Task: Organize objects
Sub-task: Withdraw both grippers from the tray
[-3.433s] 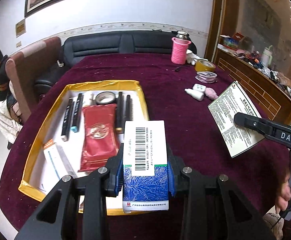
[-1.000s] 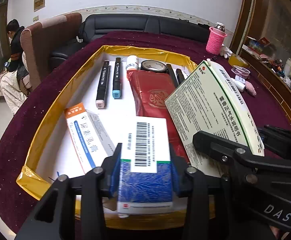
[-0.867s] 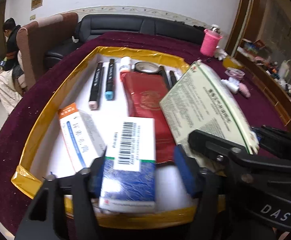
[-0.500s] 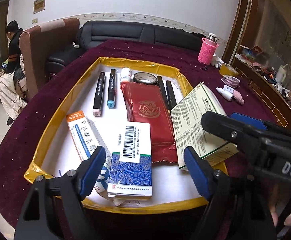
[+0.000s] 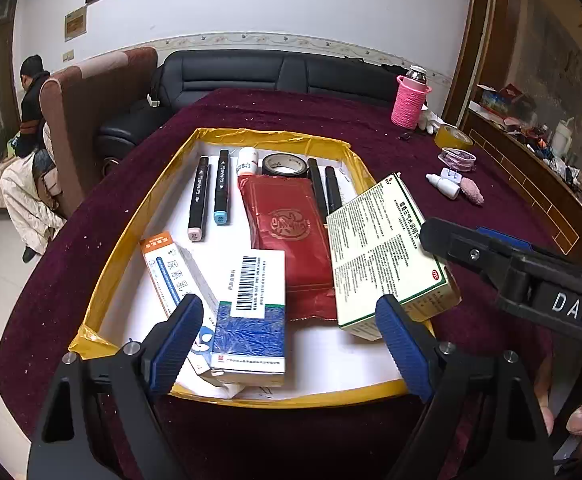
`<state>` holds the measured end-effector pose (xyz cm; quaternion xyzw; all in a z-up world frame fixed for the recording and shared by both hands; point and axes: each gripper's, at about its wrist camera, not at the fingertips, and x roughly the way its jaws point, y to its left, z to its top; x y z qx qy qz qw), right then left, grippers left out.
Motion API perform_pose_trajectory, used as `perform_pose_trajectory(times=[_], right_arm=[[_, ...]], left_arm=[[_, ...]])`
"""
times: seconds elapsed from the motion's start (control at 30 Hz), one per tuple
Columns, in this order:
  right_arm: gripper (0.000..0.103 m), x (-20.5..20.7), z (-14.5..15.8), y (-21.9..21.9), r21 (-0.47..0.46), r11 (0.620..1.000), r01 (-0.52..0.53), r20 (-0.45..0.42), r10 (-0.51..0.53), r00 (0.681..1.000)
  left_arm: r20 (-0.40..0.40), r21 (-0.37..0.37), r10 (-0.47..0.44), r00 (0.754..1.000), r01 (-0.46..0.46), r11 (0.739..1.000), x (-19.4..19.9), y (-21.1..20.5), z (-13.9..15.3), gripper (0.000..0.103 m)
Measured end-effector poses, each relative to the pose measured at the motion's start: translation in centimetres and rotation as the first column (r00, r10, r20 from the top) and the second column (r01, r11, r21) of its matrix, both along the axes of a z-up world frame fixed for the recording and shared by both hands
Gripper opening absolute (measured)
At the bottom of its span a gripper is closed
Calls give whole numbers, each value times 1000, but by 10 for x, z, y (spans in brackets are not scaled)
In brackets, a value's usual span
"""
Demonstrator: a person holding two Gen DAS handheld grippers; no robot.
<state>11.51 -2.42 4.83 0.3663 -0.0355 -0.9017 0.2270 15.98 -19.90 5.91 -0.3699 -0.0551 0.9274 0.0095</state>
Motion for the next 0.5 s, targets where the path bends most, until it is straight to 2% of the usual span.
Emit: perform_pose_trajectory(times=[0.33, 0.5], right_arm=[[92, 10, 4, 16, 10, 1000, 11, -44, -11, 999], [92, 11, 4, 28, -12, 1000, 24, -35, -25, 999]], left_arm=[[-1, -23, 1, 1000, -1, 1000, 2, 15, 8, 88], [-2, -46, -12, 1000, 12, 999, 3, 25, 12, 88]])
